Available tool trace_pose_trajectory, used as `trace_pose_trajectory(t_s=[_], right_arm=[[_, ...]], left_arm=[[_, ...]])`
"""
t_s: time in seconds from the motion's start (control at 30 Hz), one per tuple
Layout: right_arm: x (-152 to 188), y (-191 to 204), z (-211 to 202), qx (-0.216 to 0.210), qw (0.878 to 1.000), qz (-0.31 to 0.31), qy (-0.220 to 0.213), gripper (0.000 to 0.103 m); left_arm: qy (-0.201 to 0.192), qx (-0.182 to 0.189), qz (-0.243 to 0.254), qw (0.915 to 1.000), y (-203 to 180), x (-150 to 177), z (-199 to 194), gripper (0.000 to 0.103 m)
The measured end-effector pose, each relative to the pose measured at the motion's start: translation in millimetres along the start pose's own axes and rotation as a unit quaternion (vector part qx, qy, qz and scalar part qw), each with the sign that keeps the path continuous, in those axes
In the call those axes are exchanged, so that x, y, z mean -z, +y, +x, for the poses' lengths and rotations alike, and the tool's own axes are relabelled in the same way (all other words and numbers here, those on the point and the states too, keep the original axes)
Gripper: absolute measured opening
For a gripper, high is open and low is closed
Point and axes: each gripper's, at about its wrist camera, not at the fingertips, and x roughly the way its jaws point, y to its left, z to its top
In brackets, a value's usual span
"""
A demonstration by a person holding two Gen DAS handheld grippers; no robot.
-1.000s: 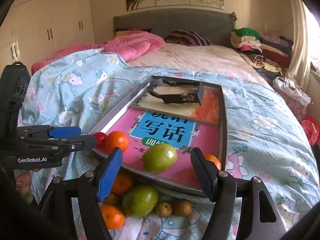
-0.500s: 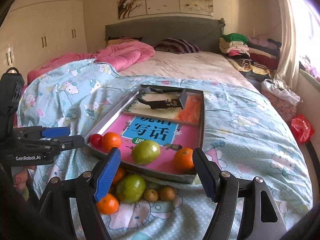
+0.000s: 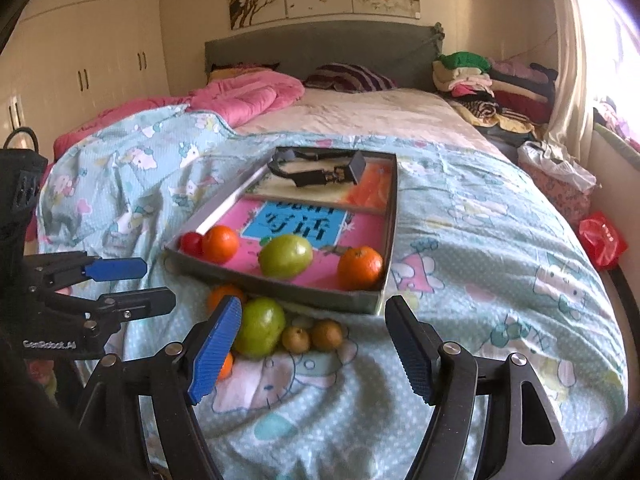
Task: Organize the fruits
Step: 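Withdraw both grippers back toward the remaining fruit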
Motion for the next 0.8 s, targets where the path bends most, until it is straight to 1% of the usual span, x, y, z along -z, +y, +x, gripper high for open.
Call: trace_pose_trajectory(t_s=[0.33,0.63,0.8], right_arm=[[20.6,4.5,7.6,0.009,1.0,-0.007,0.025,0.076],[29.0,4.3,11.0,0.016,0.999,-0.011,0.037,0.076],[30.7,-2.2,14.7,0.027,0.998,-0.006,0.049,0.076]], left_arm=[[0.026,0.012,0.027,0.9992,-18.9,20.2,8.0,0.065],[0.043,0.029,0.028,0.9982,-25.7,29.3,15.6,0.065],[0.052,0.031,0.027,0.9978,-27.4,31.7,22.1,0.062]])
